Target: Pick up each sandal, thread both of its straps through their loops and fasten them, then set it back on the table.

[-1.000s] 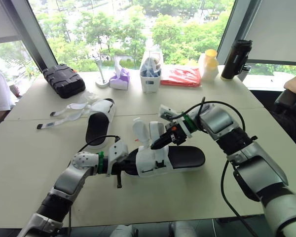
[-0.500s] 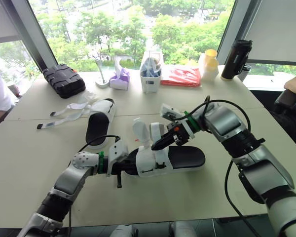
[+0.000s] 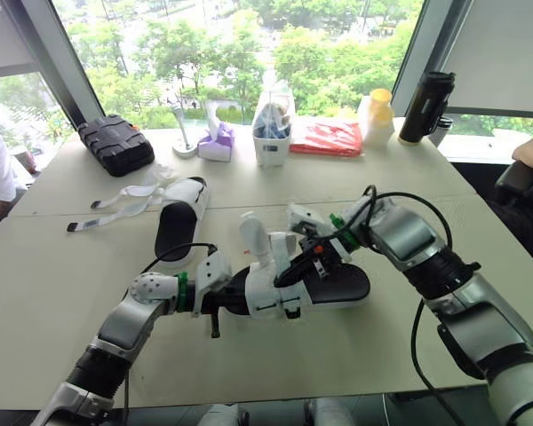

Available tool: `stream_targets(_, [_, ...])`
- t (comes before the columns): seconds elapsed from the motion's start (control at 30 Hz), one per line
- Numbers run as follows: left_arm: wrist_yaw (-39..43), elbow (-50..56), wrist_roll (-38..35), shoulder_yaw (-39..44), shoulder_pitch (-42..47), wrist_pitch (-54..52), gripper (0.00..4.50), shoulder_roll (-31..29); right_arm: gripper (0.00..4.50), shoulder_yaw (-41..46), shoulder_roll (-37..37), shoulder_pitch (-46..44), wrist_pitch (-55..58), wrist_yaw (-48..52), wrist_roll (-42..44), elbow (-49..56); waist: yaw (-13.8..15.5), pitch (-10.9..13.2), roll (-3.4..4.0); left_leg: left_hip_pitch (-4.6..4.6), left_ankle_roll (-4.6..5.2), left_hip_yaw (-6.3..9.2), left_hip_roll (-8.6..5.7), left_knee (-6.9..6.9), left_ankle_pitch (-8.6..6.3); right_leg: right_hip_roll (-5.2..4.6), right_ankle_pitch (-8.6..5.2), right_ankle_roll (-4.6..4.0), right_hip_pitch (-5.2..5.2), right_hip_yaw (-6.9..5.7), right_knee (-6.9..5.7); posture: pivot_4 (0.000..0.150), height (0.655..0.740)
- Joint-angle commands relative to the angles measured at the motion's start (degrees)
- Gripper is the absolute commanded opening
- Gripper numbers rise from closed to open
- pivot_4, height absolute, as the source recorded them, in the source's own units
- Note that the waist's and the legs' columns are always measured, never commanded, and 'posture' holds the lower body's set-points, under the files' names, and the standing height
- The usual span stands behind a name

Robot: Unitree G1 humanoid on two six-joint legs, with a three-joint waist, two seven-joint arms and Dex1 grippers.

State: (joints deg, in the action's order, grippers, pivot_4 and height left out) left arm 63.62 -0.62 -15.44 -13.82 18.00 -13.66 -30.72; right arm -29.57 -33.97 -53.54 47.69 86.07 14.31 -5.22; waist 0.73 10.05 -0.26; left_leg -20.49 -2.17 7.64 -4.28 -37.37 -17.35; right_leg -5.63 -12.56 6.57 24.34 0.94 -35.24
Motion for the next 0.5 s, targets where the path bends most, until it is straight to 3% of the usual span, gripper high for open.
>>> stream_targets(0.03, [-0.8, -2.3, 2.2, -1.8, -0.8, -1.7, 0.00, 0.1, 0.04, -0.7, -1.6, 1.3, -0.4, -0.5, -0.5, 3.7, 0.0, 0.0, 0.00, 0.00, 0.00, -0.01, 0.00, 0.00, 0.00, 0.00, 0.00, 0.00, 0.00, 0.00, 0.00, 0.150, 0.7400])
stream_targets(0.2, [-0.7, -2.5, 2.2, -1.8, -0.7, -1.7, 0.00, 0.1, 0.04, -0.4, -2.3, 2.2, 1.3, -0.8, 0.8, 6.3, 0.0, 0.0, 0.00, 0.02, 0.00, 0.00, 0.00, 0.00, 0.00, 0.00, 0.00, 0.00, -0.01, 0.00, 0.00, 0.150, 0.7400])
stream_targets(0.23, [-0.7, -2.5, 2.2, -1.8, -0.6, -1.7, 0.00, 0.1, 0.31, -0.2, -2.4, 2.4, 1.7, -0.8, 1.1, 6.7, 0.0, 0.0, 0.00, 0.01, 0.00, 0.00, 0.00, 0.00, 0.00, 0.00, 0.00, 0.00, -0.02, 0.00, 0.00, 0.150, 0.7400])
stream_targets(0.3, [-0.6, -2.7, 2.2, -1.8, -0.5, -1.6, 0.00, 0.1, 0.86, 0.2, -3.0, 2.7, 2.4, -0.8, 1.7, 7.8, 0.0, 0.0, 0.00, 0.01, 0.00, 0.00, 0.00, -0.01, 0.00, 0.00, 0.00, 0.00, -0.02, 0.00, 0.00, 0.150, 0.7400])
stream_targets(0.5, [-0.7, -3.1, 2.3, -1.9, -0.3, -1.5, 0.00, 0.2, 3.87, 2.4, -6.2, 2.7, 5.2, -1.3, 4.2, 12.1, 0.0, 0.0, 0.00, 0.03, 0.00, 0.00, 0.02, -0.01, 0.00, 0.00, 0.00, 0.00, -0.03, 0.00, 0.00, 0.150, 0.7400])
